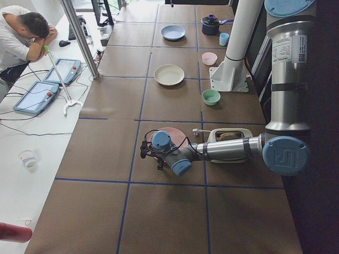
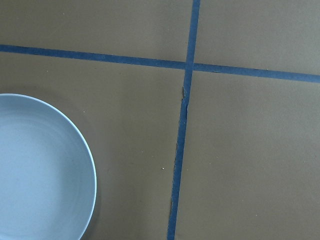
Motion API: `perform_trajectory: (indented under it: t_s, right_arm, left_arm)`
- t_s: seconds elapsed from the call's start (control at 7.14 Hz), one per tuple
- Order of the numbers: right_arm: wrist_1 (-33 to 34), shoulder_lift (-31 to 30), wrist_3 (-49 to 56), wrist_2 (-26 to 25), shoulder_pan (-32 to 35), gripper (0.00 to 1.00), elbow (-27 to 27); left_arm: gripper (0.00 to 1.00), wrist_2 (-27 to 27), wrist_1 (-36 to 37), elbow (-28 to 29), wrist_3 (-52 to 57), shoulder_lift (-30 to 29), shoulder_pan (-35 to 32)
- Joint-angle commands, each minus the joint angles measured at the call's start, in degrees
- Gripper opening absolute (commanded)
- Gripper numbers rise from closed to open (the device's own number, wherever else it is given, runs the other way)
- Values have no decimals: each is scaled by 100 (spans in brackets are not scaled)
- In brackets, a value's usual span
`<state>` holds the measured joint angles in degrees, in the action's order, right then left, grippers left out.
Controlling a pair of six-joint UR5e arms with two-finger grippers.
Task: Stack three plates with pink and blue
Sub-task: 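Reach the left gripper to the pink plate rim and grasp it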
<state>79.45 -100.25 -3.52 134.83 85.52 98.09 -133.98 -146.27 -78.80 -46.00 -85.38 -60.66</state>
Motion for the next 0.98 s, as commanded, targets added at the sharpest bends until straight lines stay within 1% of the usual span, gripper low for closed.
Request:
perform_trajectory:
  t_s: [0.0,0.14,0.28,0.42,0.56,0.7,0.84]
  right_arm:
    - [-9,-3,0,0,0,100,8]
    - [-9,-3,-9,0,0,100,8]
    - [0,-12,-9,8,0,100,8]
    - [-9,-12,-9,8,0,100,8]
    - [-9,-29,-9,9,0,100,17]
    - [-9,-38,-9,9,0,100,17]
    - [-17,-47,-9,9,0,100,17]
  left_arm:
    - [2,-563,-94,-12,-6,118,-7]
    - [0,-672,-199,-12,-6,127,-33]
    - [0,-682,-209,-82,-23,127,-51]
    - [0,-804,-156,-265,-58,92,-51]
    - [0,-1057,-139,-450,-398,-30,-60]
    - [0,-1060,-130,-748,-1228,-405,-60]
    - [0,-1043,-130,-890,-1906,-835,-34]
